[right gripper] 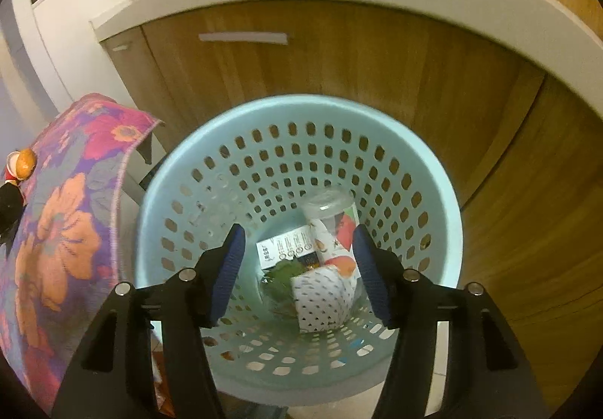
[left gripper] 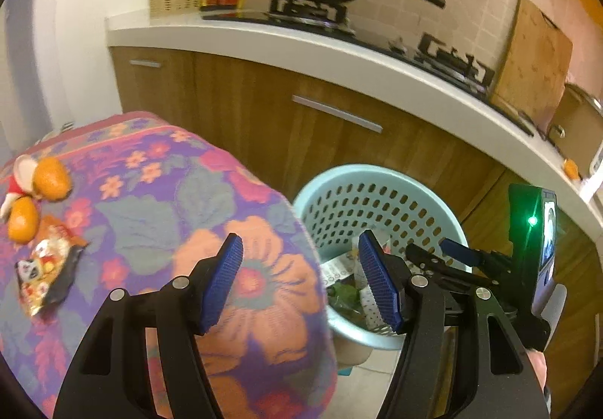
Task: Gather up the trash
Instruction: 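Move both tools back to the table toward the orange peels and snack bag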
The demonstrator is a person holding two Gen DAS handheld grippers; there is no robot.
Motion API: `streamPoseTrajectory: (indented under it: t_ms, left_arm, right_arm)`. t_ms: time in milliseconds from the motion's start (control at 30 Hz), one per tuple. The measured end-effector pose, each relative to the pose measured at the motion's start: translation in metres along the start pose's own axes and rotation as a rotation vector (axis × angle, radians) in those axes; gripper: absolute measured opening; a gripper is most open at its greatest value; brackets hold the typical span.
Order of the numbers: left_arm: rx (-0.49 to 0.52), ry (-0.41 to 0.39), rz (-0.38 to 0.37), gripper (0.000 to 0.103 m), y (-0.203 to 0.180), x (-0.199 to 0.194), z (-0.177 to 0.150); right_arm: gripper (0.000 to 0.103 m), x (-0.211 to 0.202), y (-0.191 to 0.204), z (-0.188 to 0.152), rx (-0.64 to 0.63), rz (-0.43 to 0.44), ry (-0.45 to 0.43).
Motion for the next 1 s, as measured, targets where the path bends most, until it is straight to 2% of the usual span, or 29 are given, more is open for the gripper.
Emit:
streamPoseTrajectory:
  t_ms: [233,433,633,800,900,1000]
  left_arm:
    - [-0.063,-0.085,0.043,0.068,0.050,-0.045,0.005]
    - [-0.097,-0.152,0.109,0.071,0.096,-0.080,0.010]
    - [-0.156,-0.202,0.192,0.071,0.160,-0.111,0.012]
    - [-0.179,-0.198,0.249,0.071,0.207,-0.121,0.010]
    - [-0.153,-0.147,0.284,0.071,0.230,-0.114,0.005]
    - [-0.113,-0.094,0.336,0.071,0.252,-0.100,0.000]
  right_arm:
    - [0.056,-0.036,0.047,0.014,-0.057,0.065,-0.086]
    - [0.056,-0.065,0.112,0.020,-0.148,0.167,-0.157]
    - [0.056,-0.083,0.173,0.023,-0.219,0.266,-0.213]
    - [0.057,-0.088,0.224,0.022,-0.281,0.332,-0.230]
    - [0.070,-0.086,0.251,0.018,-0.305,0.360,-0.238]
    - [0.073,-0.078,0.274,0.013,-0.336,0.392,-0.218]
Point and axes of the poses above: each gripper's, at about its wrist camera, not at the fingertips, and x roughly the way its jaws point, y to its left, z to its top, the point moved 3 cm from there along x, roughly the way its jaws point, and after that the axes turned 2 degrees about -y, right-handed, at the moved point
